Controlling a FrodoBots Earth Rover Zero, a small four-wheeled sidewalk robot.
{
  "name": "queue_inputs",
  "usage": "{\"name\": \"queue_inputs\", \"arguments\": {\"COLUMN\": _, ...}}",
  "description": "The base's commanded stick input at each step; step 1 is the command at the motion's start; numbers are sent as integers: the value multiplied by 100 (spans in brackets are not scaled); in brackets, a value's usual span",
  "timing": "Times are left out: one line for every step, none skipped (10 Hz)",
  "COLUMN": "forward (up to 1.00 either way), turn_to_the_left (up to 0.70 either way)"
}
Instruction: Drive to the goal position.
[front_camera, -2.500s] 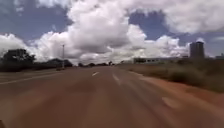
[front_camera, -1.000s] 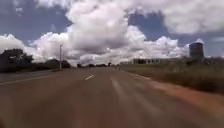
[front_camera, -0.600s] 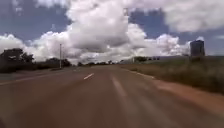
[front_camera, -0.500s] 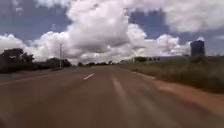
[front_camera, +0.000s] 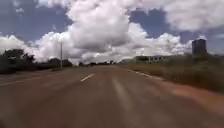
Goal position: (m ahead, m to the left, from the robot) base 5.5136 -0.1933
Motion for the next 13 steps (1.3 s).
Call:
{"name": "queue_inputs", "arguments": {"forward": 100, "turn_to_the_left": 0}}
{"name": "queue_inputs", "arguments": {"forward": 100, "turn_to_the_left": 0}}
{"name": "queue_inputs", "arguments": {"forward": 100, "turn_to_the_left": 0}}
{"name": "queue_inputs", "arguments": {"forward": 100, "turn_to_the_left": 0}}
{"name": "queue_inputs", "arguments": {"forward": 100, "turn_to_the_left": 0}}
{"name": "queue_inputs", "arguments": {"forward": 100, "turn_to_the_left": 0}}
{"name": "queue_inputs", "arguments": {"forward": 100, "turn_to_the_left": 0}}
{"name": "queue_inputs", "arguments": {"forward": 100, "turn_to_the_left": 0}}
{"name": "queue_inputs", "arguments": {"forward": 100, "turn_to_the_left": 0}}
{"name": "queue_inputs", "arguments": {"forward": 100, "turn_to_the_left": 0}}
{"name": "queue_inputs", "arguments": {"forward": 100, "turn_to_the_left": 0}}
{"name": "queue_inputs", "arguments": {"forward": 100, "turn_to_the_left": 0}}
{"name": "queue_inputs", "arguments": {"forward": 100, "turn_to_the_left": 0}}
